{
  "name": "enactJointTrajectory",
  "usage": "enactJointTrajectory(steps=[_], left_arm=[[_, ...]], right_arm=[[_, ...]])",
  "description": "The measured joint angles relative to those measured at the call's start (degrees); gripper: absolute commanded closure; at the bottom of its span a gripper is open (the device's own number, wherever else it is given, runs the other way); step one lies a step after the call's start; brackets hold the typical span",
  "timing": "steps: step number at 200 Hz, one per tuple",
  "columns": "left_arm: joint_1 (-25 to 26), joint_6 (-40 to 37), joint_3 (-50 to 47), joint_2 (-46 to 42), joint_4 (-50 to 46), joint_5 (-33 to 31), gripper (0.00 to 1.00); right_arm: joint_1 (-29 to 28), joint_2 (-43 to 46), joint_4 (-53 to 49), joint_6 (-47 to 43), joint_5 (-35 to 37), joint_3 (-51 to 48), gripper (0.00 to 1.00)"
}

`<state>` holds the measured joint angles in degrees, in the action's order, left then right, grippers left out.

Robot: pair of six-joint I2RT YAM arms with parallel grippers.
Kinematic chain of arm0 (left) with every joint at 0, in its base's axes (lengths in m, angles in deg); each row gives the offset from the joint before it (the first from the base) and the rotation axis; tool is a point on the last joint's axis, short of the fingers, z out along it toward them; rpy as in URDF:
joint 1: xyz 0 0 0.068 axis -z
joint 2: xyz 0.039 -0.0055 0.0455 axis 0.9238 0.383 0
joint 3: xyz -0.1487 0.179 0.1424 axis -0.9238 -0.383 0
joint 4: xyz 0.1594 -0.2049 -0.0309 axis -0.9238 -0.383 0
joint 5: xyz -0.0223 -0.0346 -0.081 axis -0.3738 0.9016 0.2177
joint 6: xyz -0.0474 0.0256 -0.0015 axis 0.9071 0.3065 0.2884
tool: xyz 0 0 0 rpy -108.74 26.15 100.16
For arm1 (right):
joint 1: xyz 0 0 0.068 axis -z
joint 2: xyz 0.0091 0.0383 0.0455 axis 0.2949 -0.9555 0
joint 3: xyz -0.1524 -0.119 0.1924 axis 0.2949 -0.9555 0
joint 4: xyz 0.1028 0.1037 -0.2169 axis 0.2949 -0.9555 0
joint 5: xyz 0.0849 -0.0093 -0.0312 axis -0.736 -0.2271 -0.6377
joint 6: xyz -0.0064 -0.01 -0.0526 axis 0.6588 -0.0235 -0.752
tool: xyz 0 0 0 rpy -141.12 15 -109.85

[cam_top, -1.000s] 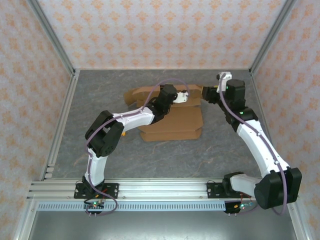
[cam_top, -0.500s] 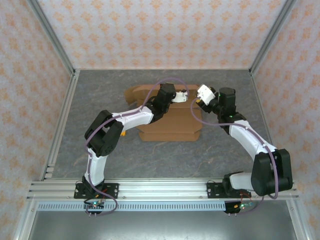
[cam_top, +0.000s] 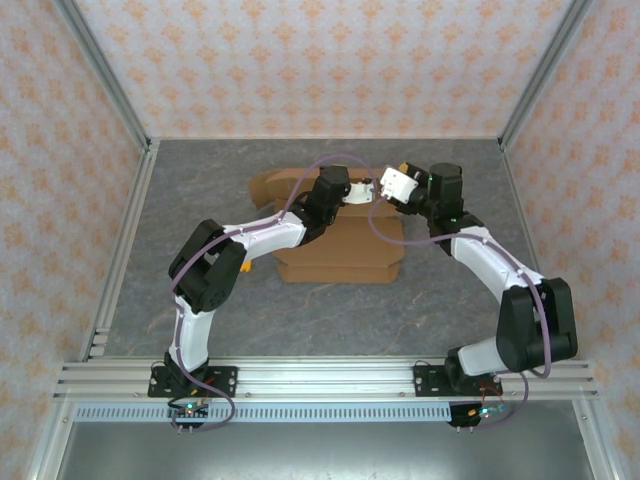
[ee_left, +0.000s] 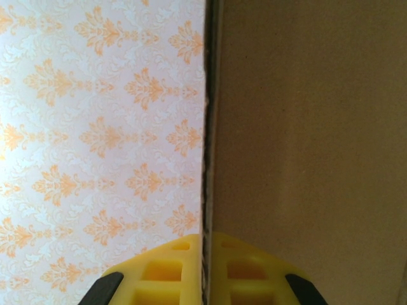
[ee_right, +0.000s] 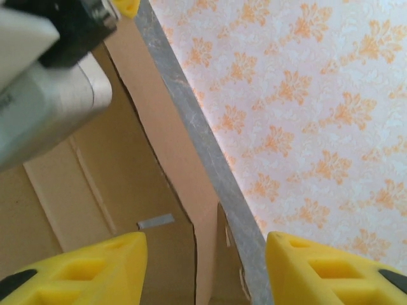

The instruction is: Fold the paper box

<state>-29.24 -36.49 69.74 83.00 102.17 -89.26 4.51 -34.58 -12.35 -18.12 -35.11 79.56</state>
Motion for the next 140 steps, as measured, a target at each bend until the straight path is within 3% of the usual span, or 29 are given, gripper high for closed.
enactJointTrajectory(steps=[46, 84, 140], left_arm=[[0.0, 0.0, -0.1, 0.0, 0.0, 0.0, 1.0], [-0.1, 0.2, -0.2, 0.0, 0.0, 0.2, 1.0], [-0.5, 0.5, -0.4, 0.0, 0.0, 0.2, 1.0]], right_arm=[[-0.5, -2.9, -0.6, -2.3, -1.0, 1.0, 0.64], [-0.5, -4.3, -0.9, -3.4, -1.7, 2.3, 0.64], [-0.6, -7.1, -2.9, -5.7, -2.4, 5.5, 0.74]])
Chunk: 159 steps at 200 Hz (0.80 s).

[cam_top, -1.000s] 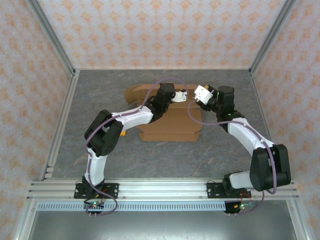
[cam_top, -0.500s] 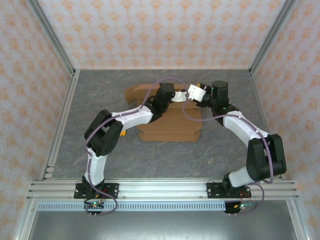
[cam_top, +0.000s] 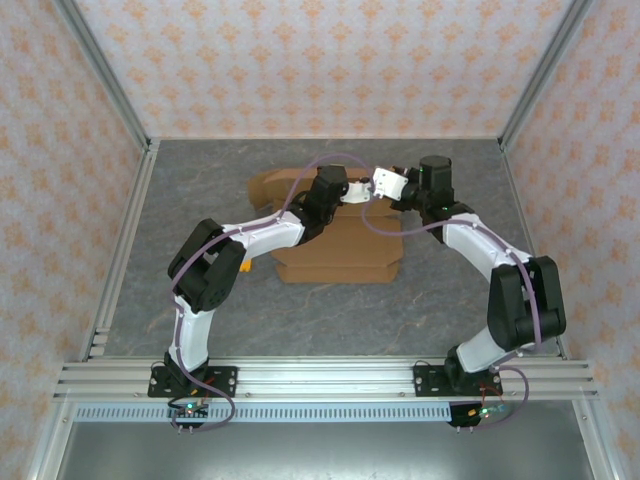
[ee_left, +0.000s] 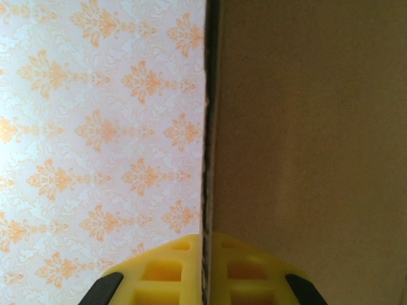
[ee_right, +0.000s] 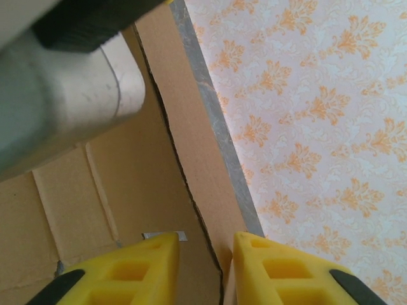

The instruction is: Fold the paper box

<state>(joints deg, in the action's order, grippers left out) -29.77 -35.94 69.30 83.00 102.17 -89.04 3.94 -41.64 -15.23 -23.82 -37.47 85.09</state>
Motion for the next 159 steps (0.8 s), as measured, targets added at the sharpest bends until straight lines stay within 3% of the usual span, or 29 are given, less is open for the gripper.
enactJointTrajectory(steps=[51, 99, 159], left_arm=[[-0.1, 0.1, -0.3, 0.0, 0.0, 0.0, 1.0], [-0.2, 0.1, -0.8, -0.2, 0.0, 0.0, 0.94], [-0.4, 0.7, -1.2, -1.7, -2.5, 0.3, 0.71]], right_arm=[[0.0, -0.9, -1.4, -2.8, 0.2, 1.5, 0.86], [-0.3, -1.1, -1.6, -5.1, 1.0, 1.9, 1.0], [-0.7, -1.1, -2.0, -7.2, 1.6, 2.8, 1.0]])
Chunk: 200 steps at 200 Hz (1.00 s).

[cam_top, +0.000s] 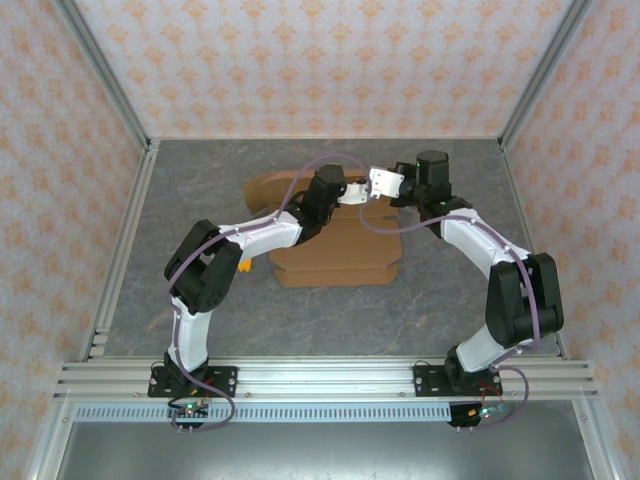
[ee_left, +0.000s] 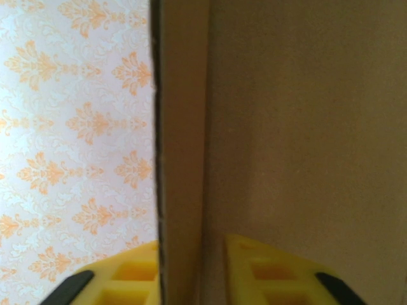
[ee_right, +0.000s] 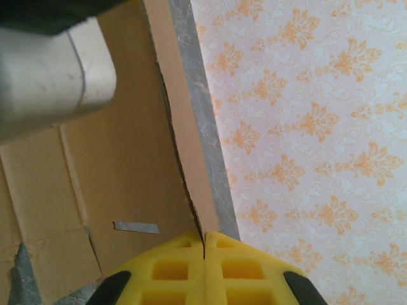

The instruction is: Fold the paper box

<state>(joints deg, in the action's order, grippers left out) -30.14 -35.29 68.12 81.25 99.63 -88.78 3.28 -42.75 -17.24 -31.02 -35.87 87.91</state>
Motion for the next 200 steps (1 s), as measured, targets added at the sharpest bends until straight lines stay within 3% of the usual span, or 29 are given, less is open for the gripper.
enactJointTrajectory(steps=[18, 43, 55, 120, 148, 176, 200], left_arm=[[-0.4, 1.1, -1.2, -1.9, -2.0, 0.6, 0.64], [-0.9, 3.0, -1.7, -6.1, -4.5, 2.4, 0.42], [-1.1, 4.4, -1.7, -8.3, -5.5, 2.8, 0.39], [-6.3, 13.4, -6.8, -17.1, -9.1, 4.3, 0.37], [-11.8, 24.4, -12.0, -24.3, -13.2, 6.3, 0.38], [-18.5, 40.4, -15.6, -32.9, -15.8, 13.6, 0.38], [-20.5, 47.0, -15.7, -34.6, -16.7, 19.6, 0.39]], right_arm=[[-0.2, 0.0, -0.1, -0.4, 0.3, 0.1, 1.0], [-0.2, -0.1, -0.3, -1.1, 1.9, 0.1, 1.0], [-0.2, -0.1, -0.3, -1.3, 2.5, 0.1, 1.0], [-0.2, -0.1, 1.9, -2.1, 3.9, -1.4, 1.0], [-0.2, -0.1, 4.6, -2.7, 4.3, -2.9, 1.0], [-0.2, -0.2, 7.4, -4.0, 5.1, -4.9, 1.0], [-0.2, -0.5, 9.0, -5.0, 5.4, -5.2, 1.0]])
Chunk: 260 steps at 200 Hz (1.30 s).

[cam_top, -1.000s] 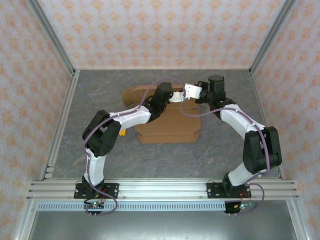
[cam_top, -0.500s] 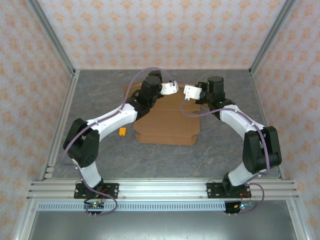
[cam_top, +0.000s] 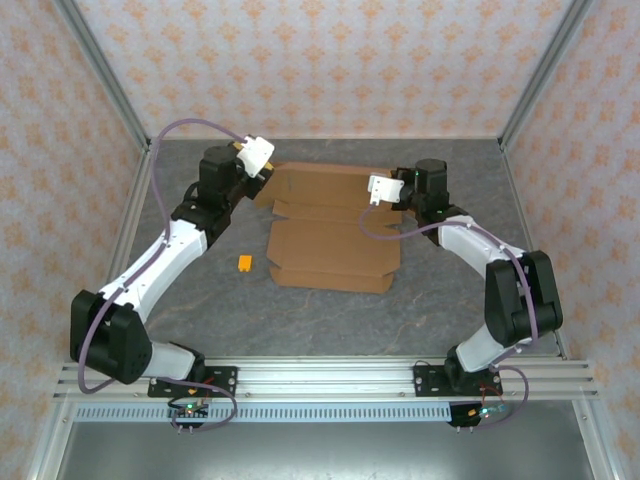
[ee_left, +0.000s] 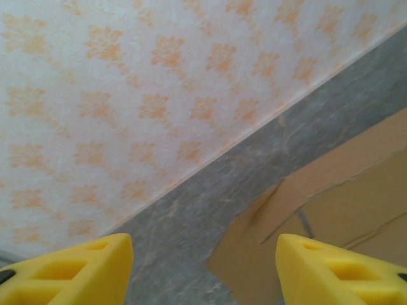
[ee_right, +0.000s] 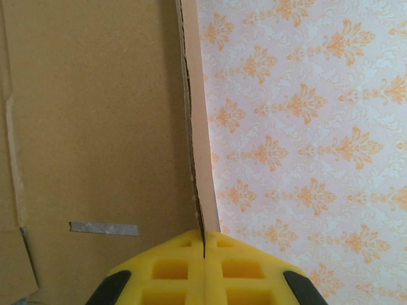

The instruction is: Fold the paper box

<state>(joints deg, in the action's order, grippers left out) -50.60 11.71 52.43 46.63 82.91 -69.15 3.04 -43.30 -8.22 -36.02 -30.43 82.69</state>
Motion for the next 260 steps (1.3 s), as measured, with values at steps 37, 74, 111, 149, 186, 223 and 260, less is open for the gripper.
enactJointTrajectory(steps=[37, 74, 111, 149, 186, 223, 260], left_arm=[[-1.3, 5.6, 4.1, 5.7, -6.9, 6.9, 0.43], [-5.2, 13.4, 5.0, 7.1, -9.5, 7.4, 0.38], [-9.7, 17.6, -2.3, 3.2, -7.3, 12.4, 0.35], [-12.2, 19.1, -1.9, 4.7, -7.5, 19.8, 0.38], [-10.4, 24.3, 6.2, 10.5, -8.5, 22.6, 0.42], [-6.1, 31.1, 17.8, 17.1, -13.9, 19.5, 0.43], [-2.9, 36.5, 27.7, 22.6, -21.8, 16.6, 0.46]], right_arm=[[0.0, -0.7, 4.7, -2.4, 1.0, -2.6, 1.0], [0.0, -1.9, 8.5, -4.0, 2.1, -3.7, 1.0], [0.0, -2.2, 8.9, -4.6, 2.1, -3.7, 1.0], [0.0, -2.2, 9.0, -4.7, 2.1, -3.7, 1.0], [0.0, -2.2, 8.9, -4.9, 2.1, -3.5, 1.0], [-0.1, -2.2, 8.7, -5.1, 2.1, -3.3, 1.0], [-0.2, -2.2, 8.7, -5.1, 2.1, -3.3, 1.0]])
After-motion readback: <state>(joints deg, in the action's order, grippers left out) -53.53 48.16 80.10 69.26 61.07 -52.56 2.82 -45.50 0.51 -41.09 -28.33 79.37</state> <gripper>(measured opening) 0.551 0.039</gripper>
